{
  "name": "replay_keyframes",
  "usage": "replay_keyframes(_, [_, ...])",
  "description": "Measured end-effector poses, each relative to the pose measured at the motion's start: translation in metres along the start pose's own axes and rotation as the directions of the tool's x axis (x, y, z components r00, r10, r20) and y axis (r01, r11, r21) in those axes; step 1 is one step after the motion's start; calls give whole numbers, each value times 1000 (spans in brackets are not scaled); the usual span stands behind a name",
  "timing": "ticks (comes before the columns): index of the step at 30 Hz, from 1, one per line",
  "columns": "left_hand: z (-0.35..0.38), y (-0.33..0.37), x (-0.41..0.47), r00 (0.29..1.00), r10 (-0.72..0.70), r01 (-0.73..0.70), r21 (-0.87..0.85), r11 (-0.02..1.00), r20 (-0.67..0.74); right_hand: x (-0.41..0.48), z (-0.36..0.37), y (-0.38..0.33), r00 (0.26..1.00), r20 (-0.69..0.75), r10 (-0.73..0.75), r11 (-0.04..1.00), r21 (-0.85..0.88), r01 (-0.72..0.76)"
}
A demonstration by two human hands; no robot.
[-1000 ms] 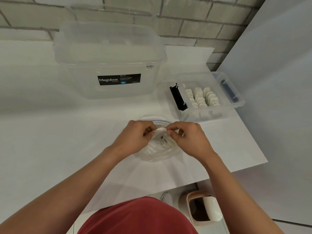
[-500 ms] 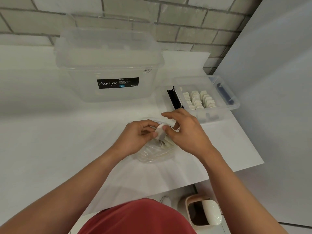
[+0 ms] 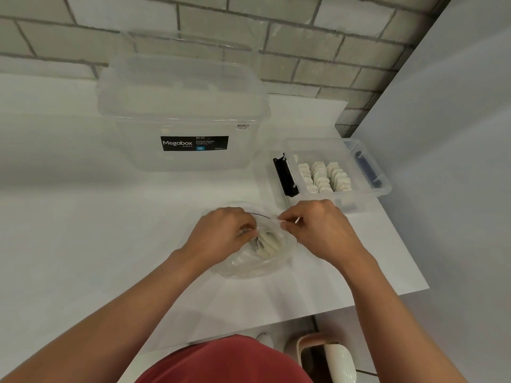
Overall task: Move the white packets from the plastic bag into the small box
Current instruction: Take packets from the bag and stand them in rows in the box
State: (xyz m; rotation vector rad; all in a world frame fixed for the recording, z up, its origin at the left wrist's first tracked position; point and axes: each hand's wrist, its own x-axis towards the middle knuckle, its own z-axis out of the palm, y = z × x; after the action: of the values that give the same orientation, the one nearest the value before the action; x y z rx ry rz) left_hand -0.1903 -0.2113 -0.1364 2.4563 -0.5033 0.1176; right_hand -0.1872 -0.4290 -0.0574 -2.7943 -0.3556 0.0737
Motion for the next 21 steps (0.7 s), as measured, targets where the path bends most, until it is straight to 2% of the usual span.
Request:
replay_keyframes(1, [4, 1, -1, 997, 66, -64, 56, 996, -27, -2, 0, 2, 1000, -9, 1, 1000, 13, -1])
replay_keyframes(4, [14, 5, -4, 971, 223, -212, 124, 969, -83, -6, 3, 6, 987, -156, -24, 989, 142, 46])
replay_keyframes(7, [22, 3, -8, 960, 257, -238, 165, 957, -111, -13, 8, 8, 985, -155, -79, 972, 205, 111])
replay_keyframes(11, [33, -2, -6, 958, 272, -242, 249, 938, -92, -18, 10, 16, 990, -105, -94, 975, 192, 113])
replay_keyframes(15, [43, -4, 1, 978, 208, -183, 341, 922, -38, -15, -10, 31, 977, -195, -81, 955, 264, 132])
replay_keyframes(21, [53, 1, 10, 995, 84, -57, 415, 908, -46, 20, -51, 65, 951, -305, 49, 931, 359, 68])
